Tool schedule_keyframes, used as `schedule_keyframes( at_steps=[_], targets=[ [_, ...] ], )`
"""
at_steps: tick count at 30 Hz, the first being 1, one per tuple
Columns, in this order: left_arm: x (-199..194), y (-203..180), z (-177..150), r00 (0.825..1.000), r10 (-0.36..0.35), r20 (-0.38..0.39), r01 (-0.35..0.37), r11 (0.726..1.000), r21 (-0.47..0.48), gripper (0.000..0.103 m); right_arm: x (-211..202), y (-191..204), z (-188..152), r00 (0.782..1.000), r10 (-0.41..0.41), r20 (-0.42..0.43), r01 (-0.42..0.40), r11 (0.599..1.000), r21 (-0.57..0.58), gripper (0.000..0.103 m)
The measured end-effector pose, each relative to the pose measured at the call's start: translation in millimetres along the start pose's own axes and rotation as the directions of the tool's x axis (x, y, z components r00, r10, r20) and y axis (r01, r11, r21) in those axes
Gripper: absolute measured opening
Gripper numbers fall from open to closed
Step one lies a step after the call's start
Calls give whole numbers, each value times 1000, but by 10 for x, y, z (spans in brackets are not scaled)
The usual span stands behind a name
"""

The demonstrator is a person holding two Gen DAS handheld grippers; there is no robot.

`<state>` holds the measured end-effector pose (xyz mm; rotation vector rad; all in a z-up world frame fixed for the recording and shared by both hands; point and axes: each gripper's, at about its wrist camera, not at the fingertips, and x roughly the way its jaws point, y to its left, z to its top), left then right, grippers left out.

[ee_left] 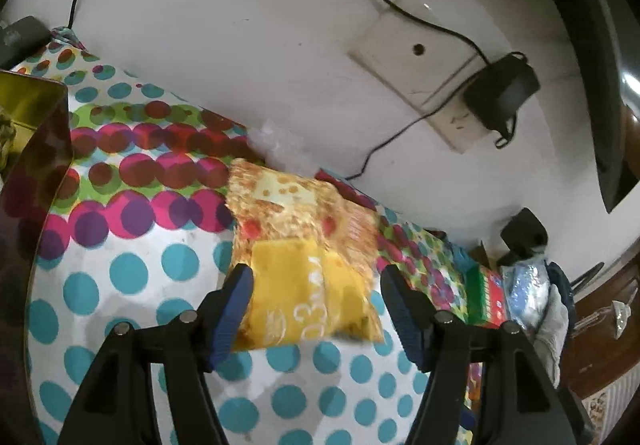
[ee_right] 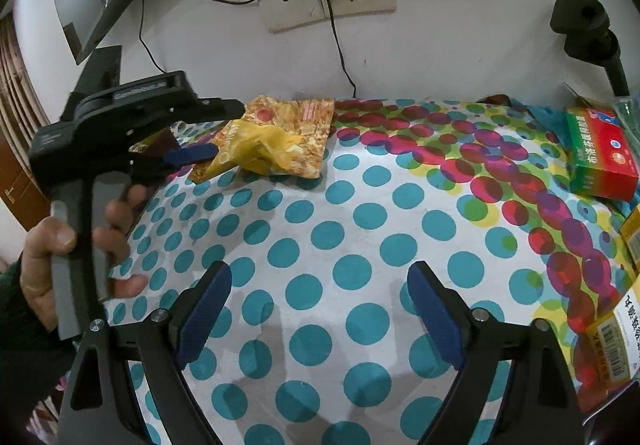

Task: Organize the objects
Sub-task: 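Move the left tool to the yellow OCAK snack bag and grasp it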

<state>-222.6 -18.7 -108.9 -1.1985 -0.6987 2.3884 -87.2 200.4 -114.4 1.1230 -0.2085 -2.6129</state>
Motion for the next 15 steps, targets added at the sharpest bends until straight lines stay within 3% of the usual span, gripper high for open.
schedule_keyframes(
  at_steps=[4, 15],
  targets=[
    [43, 96, 57, 1000, 21, 9, -21, 999, -29, 68, 12, 47, 10, 1000, 2, -9, -2, 1000, -23, 89],
    [-174, 268, -229, 998, -36, 41, 40, 994, -98, 68, 23, 73, 34, 999, 29, -31, -30, 999, -29, 89]
  ],
)
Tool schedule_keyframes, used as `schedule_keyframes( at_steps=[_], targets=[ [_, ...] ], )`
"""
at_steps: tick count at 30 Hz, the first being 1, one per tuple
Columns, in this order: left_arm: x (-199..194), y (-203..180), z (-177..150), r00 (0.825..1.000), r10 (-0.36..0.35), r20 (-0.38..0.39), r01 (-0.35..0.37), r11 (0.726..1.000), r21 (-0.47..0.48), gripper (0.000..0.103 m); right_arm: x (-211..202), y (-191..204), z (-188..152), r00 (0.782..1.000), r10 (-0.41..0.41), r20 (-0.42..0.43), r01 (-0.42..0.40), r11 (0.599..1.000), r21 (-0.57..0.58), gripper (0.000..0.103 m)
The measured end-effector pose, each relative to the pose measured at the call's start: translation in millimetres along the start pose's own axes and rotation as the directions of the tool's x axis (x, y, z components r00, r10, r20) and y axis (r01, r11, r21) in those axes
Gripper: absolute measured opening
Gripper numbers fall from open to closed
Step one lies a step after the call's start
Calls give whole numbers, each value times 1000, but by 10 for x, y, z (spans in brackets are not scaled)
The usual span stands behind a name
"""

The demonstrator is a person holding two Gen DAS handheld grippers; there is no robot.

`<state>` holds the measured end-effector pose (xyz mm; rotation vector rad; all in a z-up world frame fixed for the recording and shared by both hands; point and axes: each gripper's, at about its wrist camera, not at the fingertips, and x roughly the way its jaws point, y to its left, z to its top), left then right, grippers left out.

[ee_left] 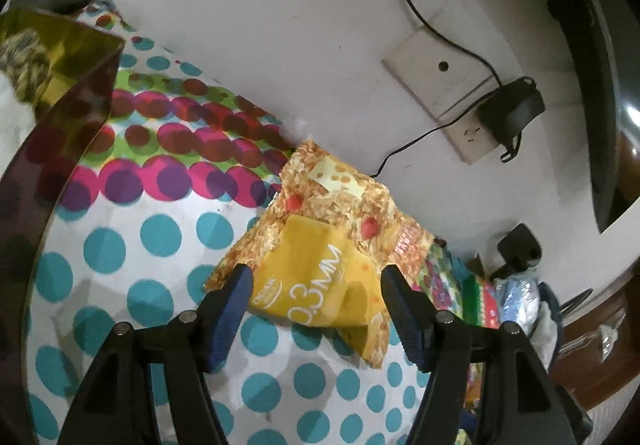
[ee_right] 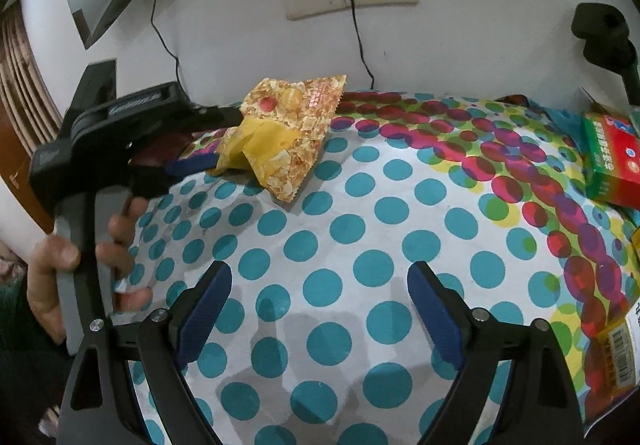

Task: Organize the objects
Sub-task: 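Move the left tool to the yellow OCAK snack bag and grasp it, then lift the yellow snack bag with the left tool while the right tool moves toward the plastic bag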

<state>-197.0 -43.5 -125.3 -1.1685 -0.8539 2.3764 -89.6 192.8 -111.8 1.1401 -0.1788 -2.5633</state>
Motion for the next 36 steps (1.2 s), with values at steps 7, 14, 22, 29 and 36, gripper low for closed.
schedule_keyframes(
  at_steps=[7, 14, 22, 29, 36],
  targets=[
    [-136, 49, -166, 1000, -29, 10, 29, 1000, -11, 68, 14, 24, 17, 1000, 7, -11, -7, 1000, -3, 89],
    [62, -17, -156, 999, -34, -13, 35, 999, 14, 68, 12, 41, 23, 1000, 9, -13, -9, 1000, 4, 89],
    [359, -39, -29, 999, -38, -1, 38, 999, -12, 69, 20, 29, 22, 999, 25, -23, -25, 1000, 12, 89],
    [483, -163, 25, 999, -17, 38, 15, 999, 47, 69, 26, 10, 35, 999, 36, -32, -35, 999, 30, 89],
    [573, -152, 50, 999, -25, 36, 23, 998, 58, 46, 16, -19, 41, 998, 50, -38, -48, 997, 54, 89]
  ],
)
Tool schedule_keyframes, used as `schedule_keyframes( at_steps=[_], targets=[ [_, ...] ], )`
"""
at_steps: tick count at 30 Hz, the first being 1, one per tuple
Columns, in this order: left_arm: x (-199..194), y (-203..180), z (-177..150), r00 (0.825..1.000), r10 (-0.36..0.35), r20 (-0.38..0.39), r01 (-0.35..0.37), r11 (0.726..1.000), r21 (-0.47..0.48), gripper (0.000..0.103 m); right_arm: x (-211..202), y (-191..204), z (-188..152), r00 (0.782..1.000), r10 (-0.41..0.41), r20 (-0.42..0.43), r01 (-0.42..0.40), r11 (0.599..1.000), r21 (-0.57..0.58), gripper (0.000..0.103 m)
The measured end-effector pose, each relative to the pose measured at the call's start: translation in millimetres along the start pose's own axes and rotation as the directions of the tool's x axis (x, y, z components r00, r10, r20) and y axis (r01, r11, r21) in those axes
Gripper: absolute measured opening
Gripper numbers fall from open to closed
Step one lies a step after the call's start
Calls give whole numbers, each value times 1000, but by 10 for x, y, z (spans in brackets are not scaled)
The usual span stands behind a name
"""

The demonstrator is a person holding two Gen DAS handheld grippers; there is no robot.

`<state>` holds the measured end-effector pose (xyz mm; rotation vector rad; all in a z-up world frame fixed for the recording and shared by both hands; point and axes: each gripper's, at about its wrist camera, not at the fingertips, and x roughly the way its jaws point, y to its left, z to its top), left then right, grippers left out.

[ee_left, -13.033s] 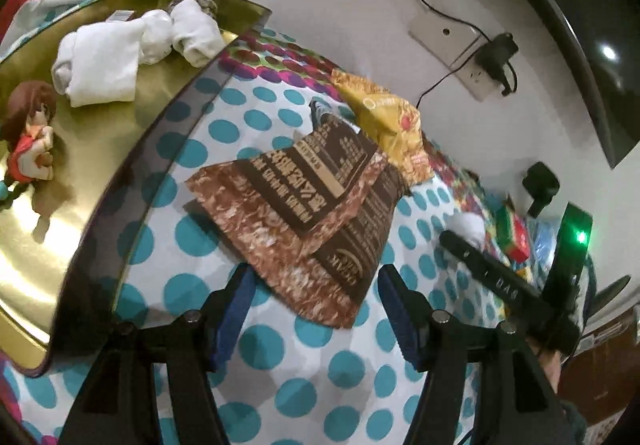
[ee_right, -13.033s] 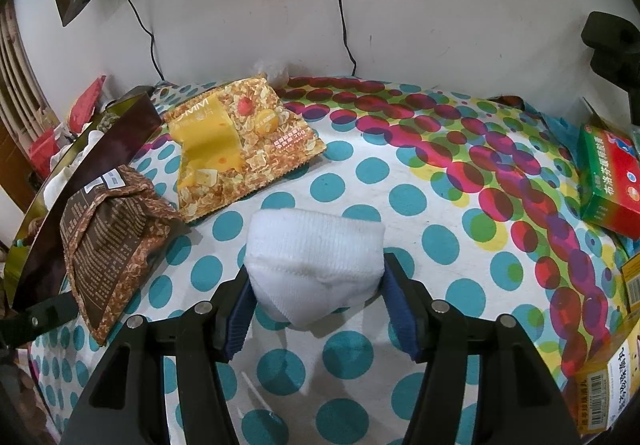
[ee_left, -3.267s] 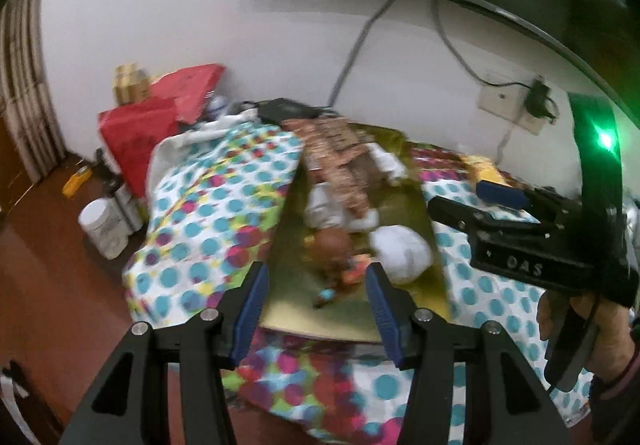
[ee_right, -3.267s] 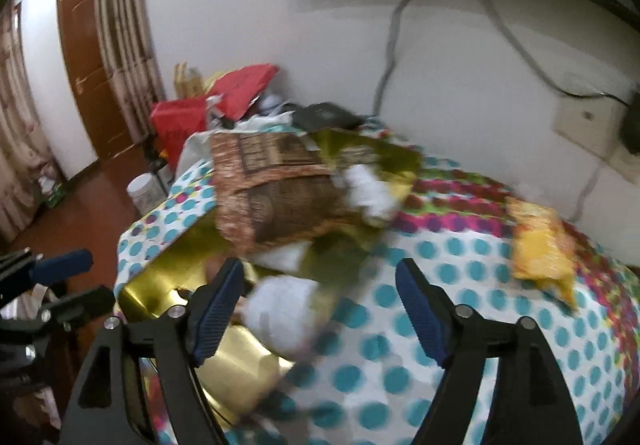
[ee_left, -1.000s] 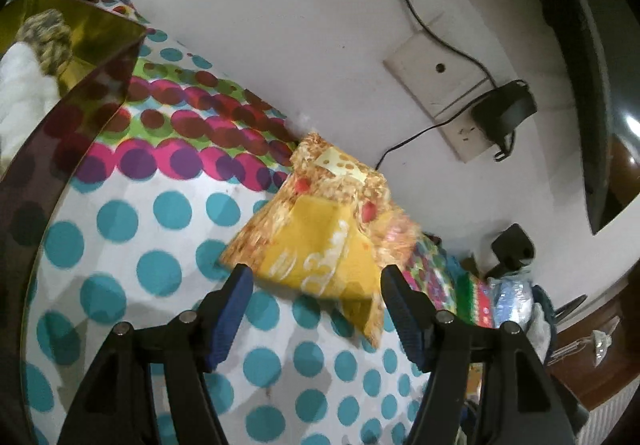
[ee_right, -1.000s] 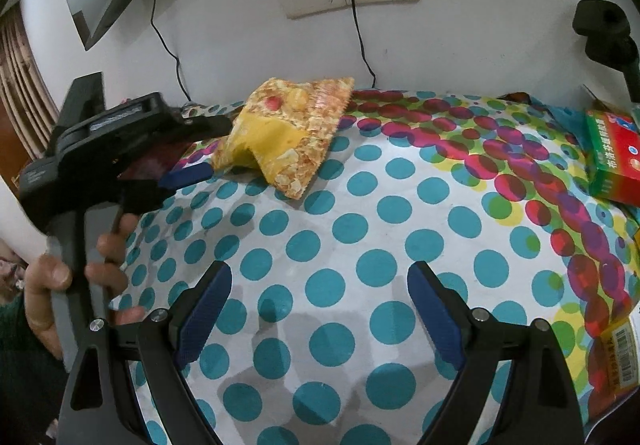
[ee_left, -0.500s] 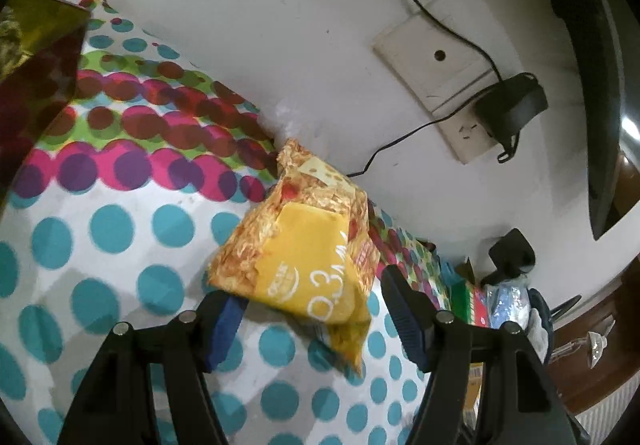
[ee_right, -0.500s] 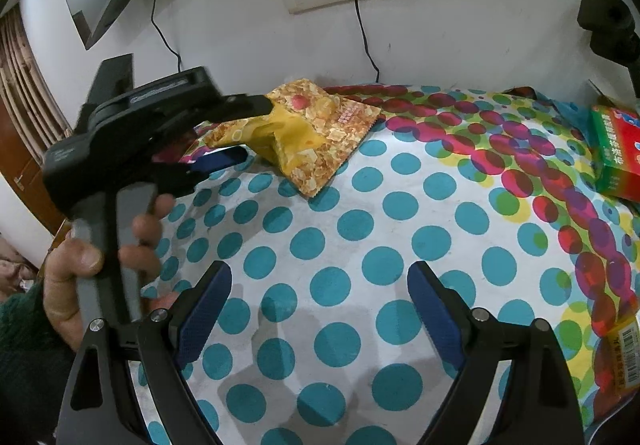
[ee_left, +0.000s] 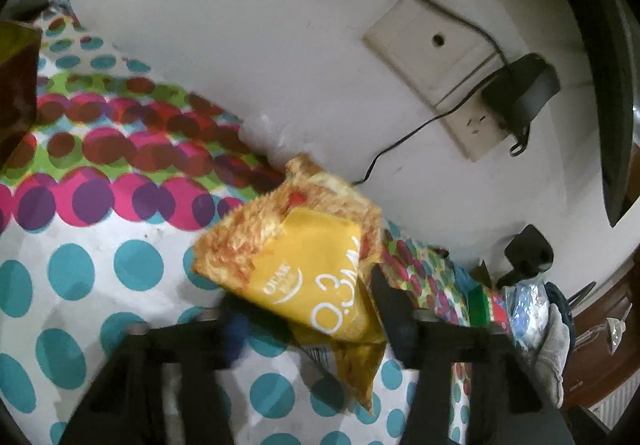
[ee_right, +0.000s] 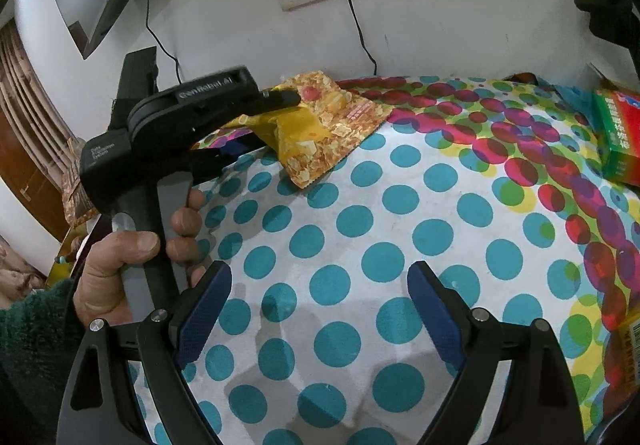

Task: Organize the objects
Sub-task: 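Lift the yellow snack bag with the left tool while the right tool moves toward the plastic bag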

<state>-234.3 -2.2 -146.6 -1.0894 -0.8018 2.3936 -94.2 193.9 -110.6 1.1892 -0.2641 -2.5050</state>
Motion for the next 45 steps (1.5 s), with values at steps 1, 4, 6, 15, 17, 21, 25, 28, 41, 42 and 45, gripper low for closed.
schedule_keyframes(
  at_steps=[1, 4, 6, 15, 17, 21, 25, 28, 41, 42, 45],
  targets=[
    [-3, 10, -1, 1000, -6, 4, 6, 1000, -6, 44, 3, -6, 0, 1000, -1, 0, 1, 1000, 3, 89],
    [-19, 9, 3, 1000, -2, 2, 2, 1000, 4, 41, 11, -1, -5, 1000, -1, -1, 1, 1000, 5, 89],
    [-28, -20, -3, 1000, 2, 1, -2, 1000, 23, 39, 20, 17, -7, 1000, -4, -4, 4, 1000, -1, 89],
    [-130, -130, -51, 999, 39, 23, -41, 994, 101, 36, 40, 55, -13, 1000, -12, -11, 12, 1000, -15, 89],
    [-187, -159, -85, 998, 51, 36, -55, 991, 123, 36, 41, 59, -12, 1000, -13, -12, 12, 1000, -19, 89],
    [-337, -154, -160, 997, 57, 54, -64, 989, 136, 36, 50, 68, -19, 1000, -19, -15, 19, 999, -25, 89],
    [-525, -156, -254, 991, 96, 92, -109, 981, 158, 36, 91, 94, -72, 999, -32, -17, 31, 999, -35, 88],
    [-659, -156, -309, 986, 121, 118, -141, 974, 178, 35, 128, 108, -103, 999, -39, -17, 39, 998, -40, 88],
    [-1147, -178, -586, 955, 227, 189, -270, 931, 247, 35, 205, 131, -48, 998, -61, -4, 61, 998, -28, 88],
    [-1162, -184, -599, 954, 232, 192, -276, 928, 250, 35, 217, 118, -9, 998, -66, 7, 67, 998, -23, 89],
    [-1188, -208, -628, 948, 247, 200, -295, 917, 268, 35, 252, 114, 123, 995, -99, 31, 100, 994, -35, 89]
  ],
)
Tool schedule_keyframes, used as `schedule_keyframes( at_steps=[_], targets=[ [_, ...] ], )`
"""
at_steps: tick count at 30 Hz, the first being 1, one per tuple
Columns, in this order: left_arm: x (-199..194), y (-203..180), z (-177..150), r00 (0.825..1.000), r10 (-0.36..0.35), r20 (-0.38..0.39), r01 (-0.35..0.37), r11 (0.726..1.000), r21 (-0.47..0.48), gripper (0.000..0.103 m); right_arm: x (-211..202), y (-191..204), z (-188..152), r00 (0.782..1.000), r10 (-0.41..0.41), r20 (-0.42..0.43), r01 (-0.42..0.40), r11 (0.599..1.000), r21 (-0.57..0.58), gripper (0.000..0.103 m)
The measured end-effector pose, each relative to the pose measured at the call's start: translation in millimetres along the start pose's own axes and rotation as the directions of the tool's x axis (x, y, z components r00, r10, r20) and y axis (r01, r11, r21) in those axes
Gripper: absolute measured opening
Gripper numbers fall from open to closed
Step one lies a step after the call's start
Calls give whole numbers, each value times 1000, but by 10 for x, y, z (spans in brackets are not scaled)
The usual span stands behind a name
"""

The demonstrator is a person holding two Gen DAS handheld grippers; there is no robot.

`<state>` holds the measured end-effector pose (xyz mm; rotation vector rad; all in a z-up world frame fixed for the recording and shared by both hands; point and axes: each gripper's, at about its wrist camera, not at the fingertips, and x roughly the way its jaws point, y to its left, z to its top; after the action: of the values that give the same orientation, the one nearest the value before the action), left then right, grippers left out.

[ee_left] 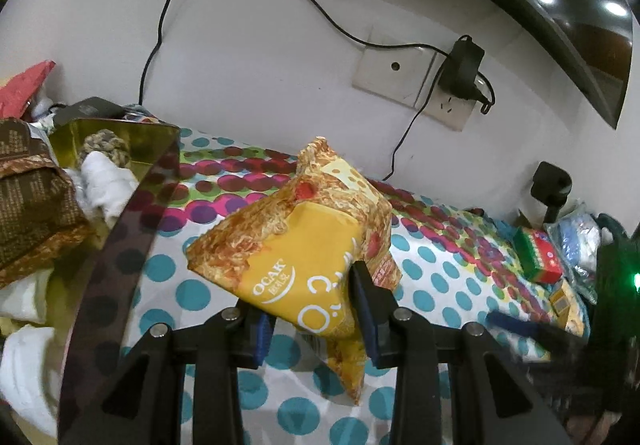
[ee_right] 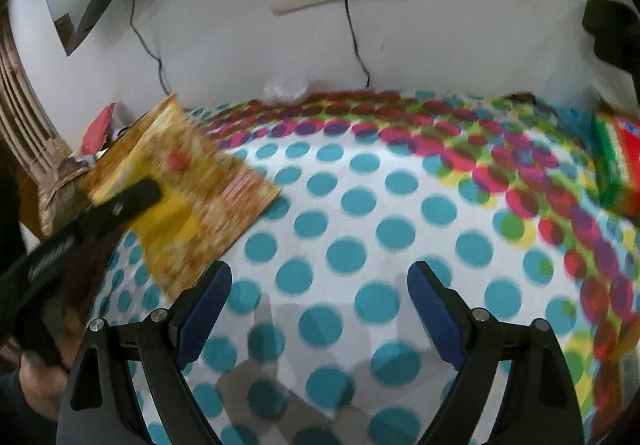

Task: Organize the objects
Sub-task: 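Lift the yellow snack bag with the left tool while the right tool moves toward the plastic bag, then grasp the clear plastic bag with the right tool while the left tool holds the yellow bag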

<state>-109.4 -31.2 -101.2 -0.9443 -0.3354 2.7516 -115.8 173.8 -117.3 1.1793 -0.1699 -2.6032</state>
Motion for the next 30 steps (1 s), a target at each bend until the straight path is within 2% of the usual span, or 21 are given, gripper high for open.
schedule_keyframes(
  at_steps=[6, 11, 17, 21, 23, 25, 30],
  targets=[
    [-47, -76, -25, 1000, 27, 12, -27, 999, 39, 35, 182, 44, 390, 998, -48, 31, 50, 997, -61, 89],
    [-61, -146, -31, 999, 46, 21, -48, 996, 72, 35, 341, 67, 583, 997, -65, 48, 68, 995, -75, 89],
    [-34, -82, -18, 998, 58, 6, -58, 998, 37, 36, 597, 119, 827, 997, -63, 49, 67, 994, -91, 89],
    [-27, -91, -17, 997, 73, 6, -73, 997, 38, 36, 792, 253, 1068, 995, -73, 67, 83, 986, -147, 89],
    [-14, -81, -16, 994, 105, 2, -105, 994, 35, 36, 885, 315, 1162, 995, -74, 64, 84, 981, -174, 89],
    [-23, -29, -16, 997, 79, 2, -79, 997, 13, 36, 975, 364, 1256, 995, -78, 64, 89, 979, -186, 89],
    [-45, -62, -20, 996, 87, 10, -87, 996, 33, 36, 1262, 514, 1436, 996, -81, 33, 87, 969, -232, 88]
  ],
)
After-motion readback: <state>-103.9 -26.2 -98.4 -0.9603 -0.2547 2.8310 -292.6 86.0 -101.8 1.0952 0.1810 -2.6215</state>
